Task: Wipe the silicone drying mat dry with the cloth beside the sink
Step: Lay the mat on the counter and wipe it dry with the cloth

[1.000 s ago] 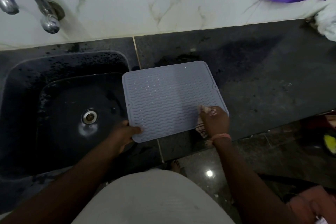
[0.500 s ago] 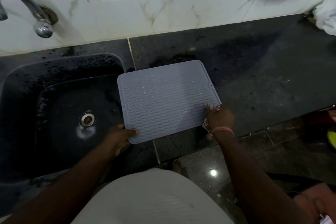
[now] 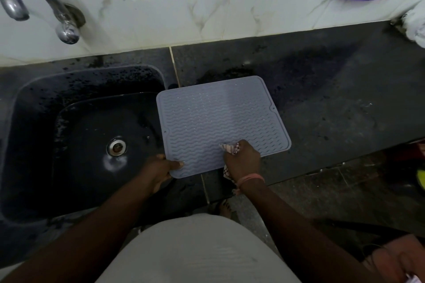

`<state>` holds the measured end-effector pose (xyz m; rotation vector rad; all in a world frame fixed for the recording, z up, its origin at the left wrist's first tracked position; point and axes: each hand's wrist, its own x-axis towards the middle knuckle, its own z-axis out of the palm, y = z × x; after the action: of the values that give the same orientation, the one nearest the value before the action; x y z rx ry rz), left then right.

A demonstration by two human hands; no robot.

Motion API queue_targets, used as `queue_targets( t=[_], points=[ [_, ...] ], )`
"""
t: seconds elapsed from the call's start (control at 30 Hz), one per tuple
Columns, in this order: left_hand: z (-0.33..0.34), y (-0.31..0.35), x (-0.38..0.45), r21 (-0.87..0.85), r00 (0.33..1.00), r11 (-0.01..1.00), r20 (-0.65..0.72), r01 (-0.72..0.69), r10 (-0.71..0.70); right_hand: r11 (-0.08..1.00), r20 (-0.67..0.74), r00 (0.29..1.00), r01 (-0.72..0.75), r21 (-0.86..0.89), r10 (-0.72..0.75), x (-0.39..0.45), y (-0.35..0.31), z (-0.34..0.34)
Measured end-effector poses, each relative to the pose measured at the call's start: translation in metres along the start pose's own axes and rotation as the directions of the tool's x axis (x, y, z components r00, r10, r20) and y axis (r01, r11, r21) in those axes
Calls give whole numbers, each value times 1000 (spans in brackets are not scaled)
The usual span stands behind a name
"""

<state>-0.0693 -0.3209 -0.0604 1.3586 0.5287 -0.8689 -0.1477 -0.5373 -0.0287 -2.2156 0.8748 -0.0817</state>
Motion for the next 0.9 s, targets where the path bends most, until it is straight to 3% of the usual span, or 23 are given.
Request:
queue_targets(
  t=[0.3, 0.43, 0.77, 0.83, 0.9],
  points=[
    [-2, -3, -1, -38, 1000, 999, -8, 8, -8, 997, 180, 980, 77, 27, -81, -30, -34, 37],
    [-9, -2, 0, 22, 998, 999, 41, 43, -44, 995, 269, 959, 79, 66, -94, -41, -49, 56],
    [-9, 3, -8, -42, 997, 997, 2, 72, -72, 994, 377, 920, 95, 58, -110, -53, -69, 73],
    [-8, 3, -8, -42, 997, 996, 6, 74, -74, 991, 428, 902, -4, 130, -53, -49, -67, 74],
    [-5, 4, -8, -34, 997, 997, -5, 74, -74, 897, 526, 849, -272, 349, 53, -44, -63, 70]
  ],
)
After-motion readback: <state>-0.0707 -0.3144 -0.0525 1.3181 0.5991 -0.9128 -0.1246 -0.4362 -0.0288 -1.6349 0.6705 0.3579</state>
